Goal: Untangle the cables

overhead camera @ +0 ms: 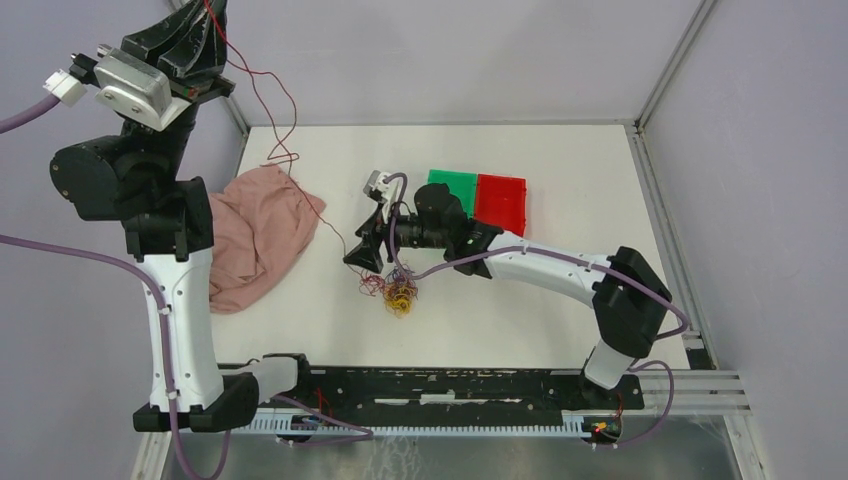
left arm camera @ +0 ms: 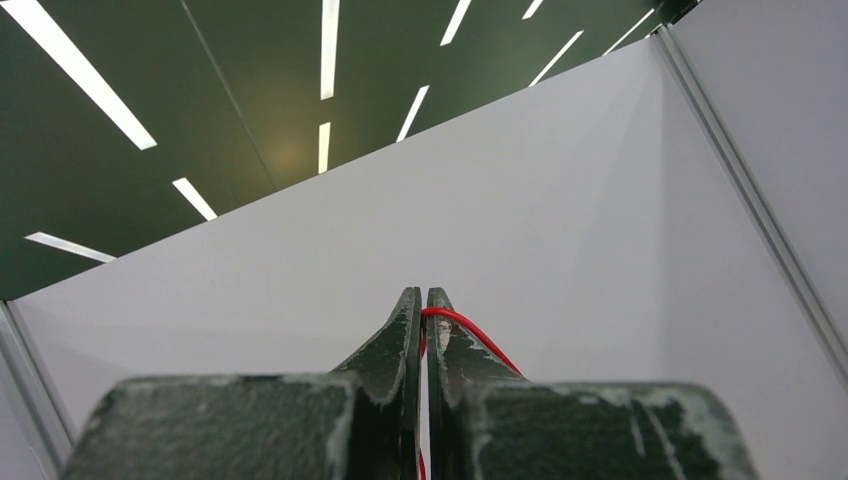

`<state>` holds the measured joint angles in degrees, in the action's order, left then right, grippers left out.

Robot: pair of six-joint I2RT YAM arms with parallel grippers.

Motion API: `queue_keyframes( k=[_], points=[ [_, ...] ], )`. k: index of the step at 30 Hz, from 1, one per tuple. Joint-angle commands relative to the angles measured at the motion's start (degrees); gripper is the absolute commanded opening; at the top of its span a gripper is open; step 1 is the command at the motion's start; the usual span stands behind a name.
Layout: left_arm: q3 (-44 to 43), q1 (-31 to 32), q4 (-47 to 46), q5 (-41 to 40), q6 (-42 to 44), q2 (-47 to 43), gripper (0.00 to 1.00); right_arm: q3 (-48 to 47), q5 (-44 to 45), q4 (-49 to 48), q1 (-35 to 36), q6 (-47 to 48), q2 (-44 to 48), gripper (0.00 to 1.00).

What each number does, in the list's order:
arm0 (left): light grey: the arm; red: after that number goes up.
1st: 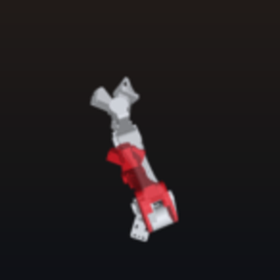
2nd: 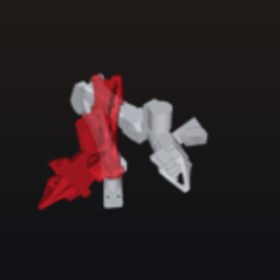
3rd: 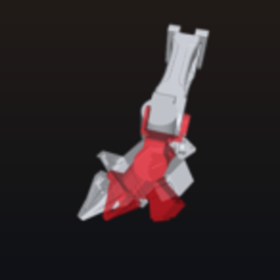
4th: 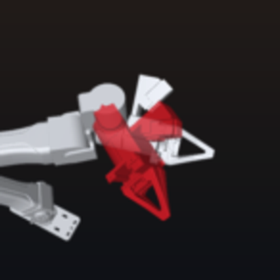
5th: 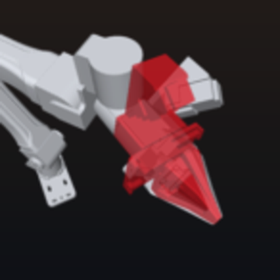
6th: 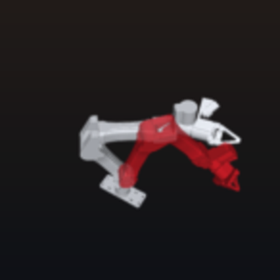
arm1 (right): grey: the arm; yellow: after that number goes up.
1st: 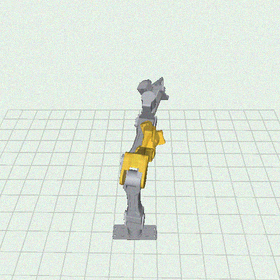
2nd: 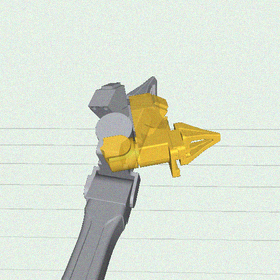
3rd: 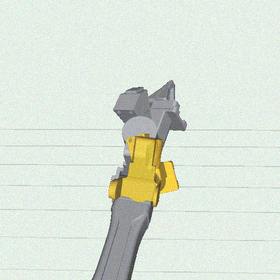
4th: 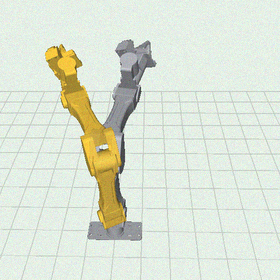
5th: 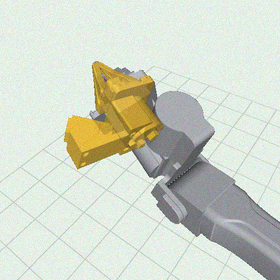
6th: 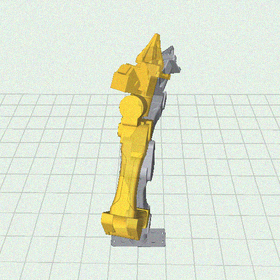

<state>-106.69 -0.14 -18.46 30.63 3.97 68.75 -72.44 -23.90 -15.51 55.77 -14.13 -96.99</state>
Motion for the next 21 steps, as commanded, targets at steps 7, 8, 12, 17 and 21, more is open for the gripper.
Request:
queue_keyframes(
  k=[7, 8, 12, 17, 21],
  points=[
    [0.05, 0.23, 0.82, -1.97, -0.55, -0.37, 0.03, -10.52, -4.79, -1.22, 0.02, -7.21, -5.99, 0.56],
    [0.39, 0.23, 1.43, -1.99, 0.07, -0.66, 0.03, -10.52, -5.42, -2.22, 0.02, -8.1, -6.43, 0.53],
    [3.23, 0.23, 2.52, -2.93, 2.22, -2.38, 0.03, -11.11, -4.26, -1.06, -0.44, -8.56, -7.22, 0.08],
    [8.65, 0.16, 13.42, -12.23, 4.43, -6.2, 0.03, -7.79, 1.79, -0.25, -2.66, -8.37, -3.25, 0.01],
    [26.57, 0.1, 26.28, -25.24, -3.48, -12.51, 0.08, -6.64, 4.1, 2.46, -3.38, -6.28, -0.84, 0.01]
  ],
)
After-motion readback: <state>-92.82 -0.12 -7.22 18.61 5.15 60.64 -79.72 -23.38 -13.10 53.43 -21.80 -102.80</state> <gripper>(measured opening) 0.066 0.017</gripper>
